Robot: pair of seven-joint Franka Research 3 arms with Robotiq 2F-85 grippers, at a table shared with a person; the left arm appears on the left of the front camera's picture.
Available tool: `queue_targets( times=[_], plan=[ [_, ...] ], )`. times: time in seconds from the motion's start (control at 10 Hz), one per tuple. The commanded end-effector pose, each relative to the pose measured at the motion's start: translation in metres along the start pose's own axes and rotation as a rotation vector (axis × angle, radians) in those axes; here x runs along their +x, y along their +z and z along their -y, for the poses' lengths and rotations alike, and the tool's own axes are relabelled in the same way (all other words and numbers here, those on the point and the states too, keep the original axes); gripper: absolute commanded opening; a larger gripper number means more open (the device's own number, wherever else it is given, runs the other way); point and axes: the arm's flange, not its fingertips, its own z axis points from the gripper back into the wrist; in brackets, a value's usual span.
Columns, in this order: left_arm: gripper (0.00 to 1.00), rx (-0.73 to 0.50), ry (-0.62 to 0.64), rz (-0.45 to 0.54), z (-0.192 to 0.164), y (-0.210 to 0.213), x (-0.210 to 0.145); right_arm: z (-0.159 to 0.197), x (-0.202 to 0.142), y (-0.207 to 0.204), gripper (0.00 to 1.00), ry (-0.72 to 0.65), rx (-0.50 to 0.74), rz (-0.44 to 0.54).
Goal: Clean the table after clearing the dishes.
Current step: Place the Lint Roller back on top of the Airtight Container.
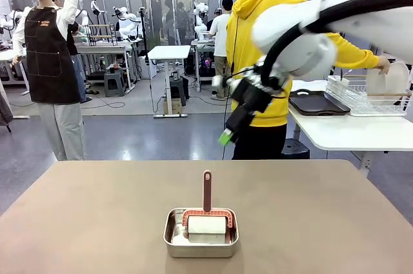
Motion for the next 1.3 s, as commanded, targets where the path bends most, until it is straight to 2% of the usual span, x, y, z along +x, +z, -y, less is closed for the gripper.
queue_targets(
  times=[0.0, 0.2, 0.4, 0.5, 0.7, 0.8, 0.9, 1.0, 1.1, 1.2],
  plan=[
    [1.0, -0.018, -0.012, 0.008, 0.001, 0.002, -0.003, 0.032, -0.105, 0.048, 1.0, -0.265, 0.081, 0.294],
    [1.0, -0.018, -0.012, 0.008, 0.001, 0.002, -0.003, 0.071, -0.186, 0.102, 1.0, -0.404, 0.358, 0.519],
    [1.0, -0.018, -0.012, 0.008, 0.001, 0.002, -0.003, 0.102, -0.268, 0.155, 1.0, -0.519, 0.41, 0.634],
    [1.0, -0.018, -0.012, 0.008, 0.001, 0.002, -0.003, 0.112, -0.307, 0.184, 1.0, -0.531, 0.407, 0.681],
    [1.0, -0.018, -0.012, 0.008, 0.001, 0.002, -0.003, 0.14, -0.375, 0.231, 1.0, -0.6, 0.389, 0.702],
    [1.0, -0.018, -0.012, 0.008, 0.001, 0.002, -0.003, 0.155, -0.398, 0.248, 1.0, -0.622, 0.374, 0.718],
    [1.0, -0.018, -0.012, 0.008, 0.001, 0.002, -0.003, 0.167, -0.401, 0.259, 1.0, -0.599, 0.332, 0.766],
    [1.0, -0.018, -0.012, 0.008, 0.001, 0.002, -0.003, 0.188, -0.384, 0.259, 1.0, -0.582, 0.296, 0.824],
    [1.0, -0.018, -0.012, 0.008, 0.001, 0.002, -0.003, 0.152, -0.415, 0.252, 1.0, -0.635, 0.344, 0.755],
    [1.0, -0.018, -0.012, 0.008, 0.001, 0.002, -0.003, 0.152, -0.415, 0.252, 1.0, -0.635, 0.344, 0.755]
  ],
)
